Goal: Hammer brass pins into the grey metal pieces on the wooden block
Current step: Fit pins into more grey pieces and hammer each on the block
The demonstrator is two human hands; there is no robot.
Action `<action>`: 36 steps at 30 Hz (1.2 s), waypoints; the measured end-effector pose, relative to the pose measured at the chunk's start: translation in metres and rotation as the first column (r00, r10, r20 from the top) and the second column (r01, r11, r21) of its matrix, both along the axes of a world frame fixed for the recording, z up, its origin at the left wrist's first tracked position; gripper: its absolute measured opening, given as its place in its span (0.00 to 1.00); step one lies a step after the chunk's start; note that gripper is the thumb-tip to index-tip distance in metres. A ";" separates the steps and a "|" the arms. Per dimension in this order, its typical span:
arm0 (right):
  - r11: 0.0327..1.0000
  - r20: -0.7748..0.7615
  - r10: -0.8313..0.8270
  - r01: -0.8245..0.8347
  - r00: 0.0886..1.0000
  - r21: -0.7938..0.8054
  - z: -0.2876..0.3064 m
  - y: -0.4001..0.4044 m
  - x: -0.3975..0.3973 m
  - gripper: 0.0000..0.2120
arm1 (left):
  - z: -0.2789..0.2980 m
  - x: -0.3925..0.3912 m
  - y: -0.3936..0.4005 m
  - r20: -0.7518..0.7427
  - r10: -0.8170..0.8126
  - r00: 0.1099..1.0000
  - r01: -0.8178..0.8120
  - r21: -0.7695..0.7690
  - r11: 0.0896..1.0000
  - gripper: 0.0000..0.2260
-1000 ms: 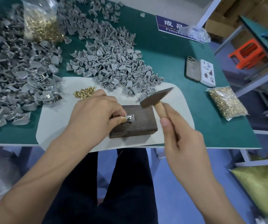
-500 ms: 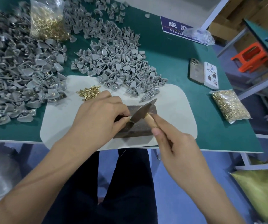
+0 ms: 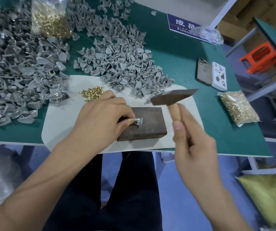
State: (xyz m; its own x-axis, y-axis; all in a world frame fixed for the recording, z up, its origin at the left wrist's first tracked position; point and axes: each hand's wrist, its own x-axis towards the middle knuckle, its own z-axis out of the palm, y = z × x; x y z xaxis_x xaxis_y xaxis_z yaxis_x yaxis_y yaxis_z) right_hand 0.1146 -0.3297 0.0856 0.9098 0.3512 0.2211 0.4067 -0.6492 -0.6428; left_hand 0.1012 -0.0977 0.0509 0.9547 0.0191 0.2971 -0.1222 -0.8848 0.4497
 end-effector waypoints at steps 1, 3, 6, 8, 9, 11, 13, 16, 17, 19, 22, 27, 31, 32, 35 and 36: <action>0.999 -0.068 0.020 -0.023 0.997 -0.041 -0.005 0.001 -0.003 0.18 | 0.000 0.000 -0.001 0.003 -0.002 1.000 0.002 0.002 1.000 0.04; 0.992 -0.151 0.059 -0.074 0.987 -0.098 -0.011 -0.001 -0.005 0.18 | 0.000 -0.001 -0.001 0.011 -0.001 1.000 0.001 0.004 1.000 0.04; 1.000 -0.063 -0.017 0.017 0.998 0.002 -0.005 -0.009 0.001 0.16 | -0.001 -0.001 0.000 0.019 -0.007 1.000 0.007 0.002 1.000 0.04; 0.986 0.007 -0.168 0.168 0.986 -0.002 -0.004 -0.017 0.013 0.18 | -0.001 -0.001 0.000 0.026 -0.006 1.000 0.006 -0.002 1.000 0.04; 0.967 0.036 -0.241 0.243 0.970 -0.070 -0.005 -0.021 0.021 0.20 | -0.002 -0.001 0.000 0.027 -0.004 1.000 0.005 -0.006 1.000 0.04; 0.922 0.044 -0.311 0.313 0.949 -0.230 -0.013 -0.030 0.035 0.22 | -0.003 -0.002 -0.001 0.026 0.001 1.000 0.000 -0.018 1.000 0.03; 0.892 -0.033 -0.358 0.331 0.933 -0.307 -0.025 -0.033 0.046 0.24 | -0.005 -0.003 -0.002 0.028 0.006 1.000 -0.005 -0.038 0.999 0.03; 0.877 -0.031 -0.382 0.351 0.924 -0.329 -0.043 -0.023 0.051 0.27 | -0.005 -0.004 -0.004 0.029 0.015 0.999 -0.013 -0.062 0.998 0.04; 0.875 0.006 -0.375 0.356 0.927 -0.328 -0.047 -0.019 0.051 0.27 | -0.005 -0.004 -0.004 0.036 0.019 0.999 -0.016 -0.067 0.998 0.04; 0.863 0.084 -0.362 0.367 0.928 -0.347 -0.052 -0.011 0.051 0.25 | -0.007 -0.006 -0.006 0.071 0.033 0.997 -0.027 -0.082 0.996 0.03; 0.884 0.160 -0.340 0.373 0.927 -0.281 -0.052 0.000 0.051 0.17 | -0.013 -0.016 -0.006 0.143 0.153 0.978 -0.128 -0.171 0.977 0.01; 0.986 0.152 -0.144 0.154 0.978 -0.056 -0.040 0.050 0.046 0.10 | -0.027 -0.038 0.031 0.170 0.400 0.901 -0.346 -0.275 0.897 0.03; 0.992 0.194 -0.014 0.038 0.981 -0.122 -0.036 0.103 0.049 0.08 | -0.032 -0.045 0.080 0.160 0.501 0.850 -0.479 -0.157 0.863 0.01; 0.990 0.156 0.021 0.001 0.988 -0.139 -0.035 0.116 0.051 0.08 | -0.034 -0.047 0.090 0.149 0.521 0.840 -0.506 -0.132 0.853 0.02; 0.990 -0.021 0.064 -0.067 0.998 -0.124 -0.035 0.147 0.054 0.08 | -0.038 -0.047 0.104 0.112 0.549 0.828 -0.543 -0.080 0.836 0.04; 0.989 -0.041 0.052 -0.057 0.998 -0.136 -0.035 0.154 0.055 0.07 | -0.039 -0.045 0.106 0.106 0.547 0.830 -0.542 -0.075 0.837 0.04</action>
